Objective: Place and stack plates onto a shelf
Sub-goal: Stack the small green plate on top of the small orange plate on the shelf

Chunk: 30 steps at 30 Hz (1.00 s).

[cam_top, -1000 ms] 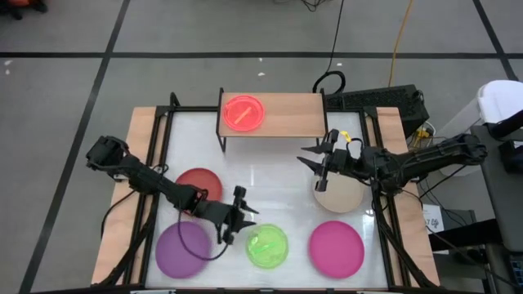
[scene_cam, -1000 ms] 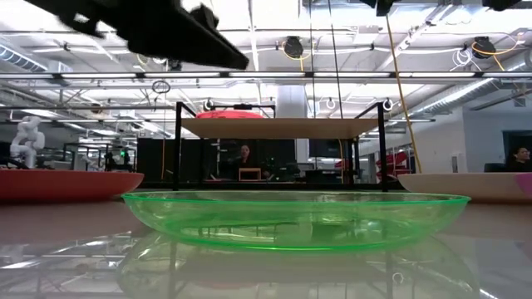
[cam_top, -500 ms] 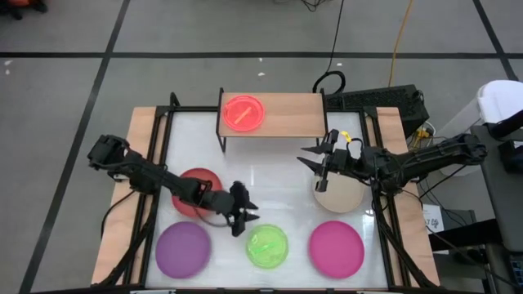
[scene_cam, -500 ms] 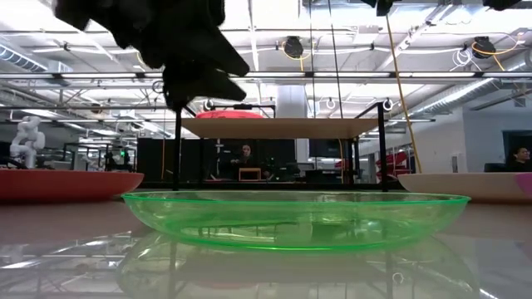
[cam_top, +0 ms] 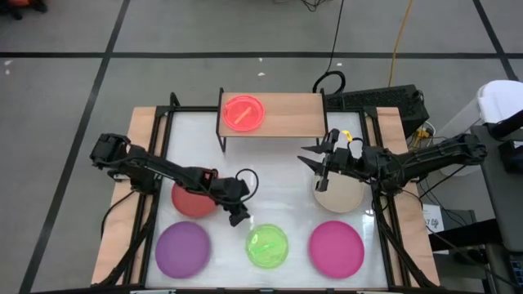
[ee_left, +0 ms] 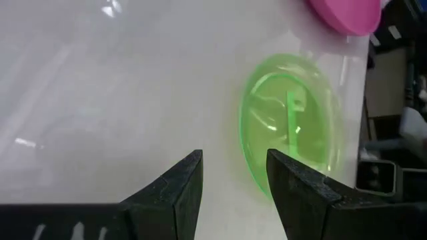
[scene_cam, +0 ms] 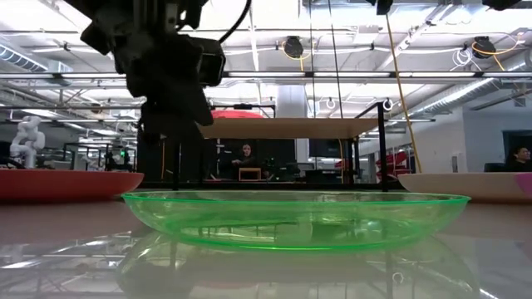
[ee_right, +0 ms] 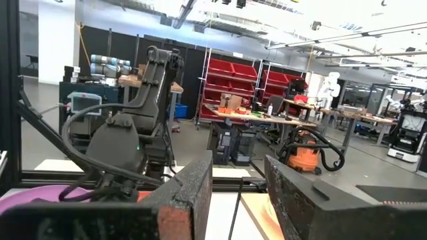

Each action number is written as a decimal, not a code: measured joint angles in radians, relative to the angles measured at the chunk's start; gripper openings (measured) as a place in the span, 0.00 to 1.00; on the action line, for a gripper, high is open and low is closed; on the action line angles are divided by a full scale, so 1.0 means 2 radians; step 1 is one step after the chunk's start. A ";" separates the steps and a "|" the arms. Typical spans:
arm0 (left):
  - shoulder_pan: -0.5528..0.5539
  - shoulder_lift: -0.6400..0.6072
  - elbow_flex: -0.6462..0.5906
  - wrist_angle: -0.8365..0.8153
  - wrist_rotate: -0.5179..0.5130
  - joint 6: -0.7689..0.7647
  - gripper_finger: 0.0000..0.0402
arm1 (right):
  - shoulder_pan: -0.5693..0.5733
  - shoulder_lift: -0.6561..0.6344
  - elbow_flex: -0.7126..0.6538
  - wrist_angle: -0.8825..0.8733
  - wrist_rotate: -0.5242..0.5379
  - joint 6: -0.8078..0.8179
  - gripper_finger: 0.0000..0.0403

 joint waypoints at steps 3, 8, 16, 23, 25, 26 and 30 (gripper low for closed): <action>0.002 0.015 0.000 0.015 0.001 0.001 0.42 | 0.000 0.000 0.000 0.000 0.000 -0.001 0.29; 0.000 0.063 0.017 0.028 0.034 0.000 0.42 | 0.000 0.000 0.000 -0.001 0.000 -0.001 0.29; -0.005 0.117 0.069 0.012 0.068 0.027 0.42 | 0.000 0.000 0.000 -0.006 0.000 -0.001 0.29; -0.018 0.148 0.090 -0.003 0.067 0.038 0.42 | 0.000 0.000 0.000 -0.009 0.000 -0.001 0.29; -0.021 0.157 0.092 0.008 0.068 0.038 0.42 | 0.000 0.000 0.000 -0.010 0.000 -0.001 0.29; -0.022 0.158 0.092 0.009 0.069 0.039 0.42 | 0.000 0.000 0.000 -0.010 0.000 -0.001 0.29; -0.026 0.158 0.092 0.013 0.062 0.047 0.42 | 0.000 0.000 0.000 -0.010 0.000 -0.001 0.29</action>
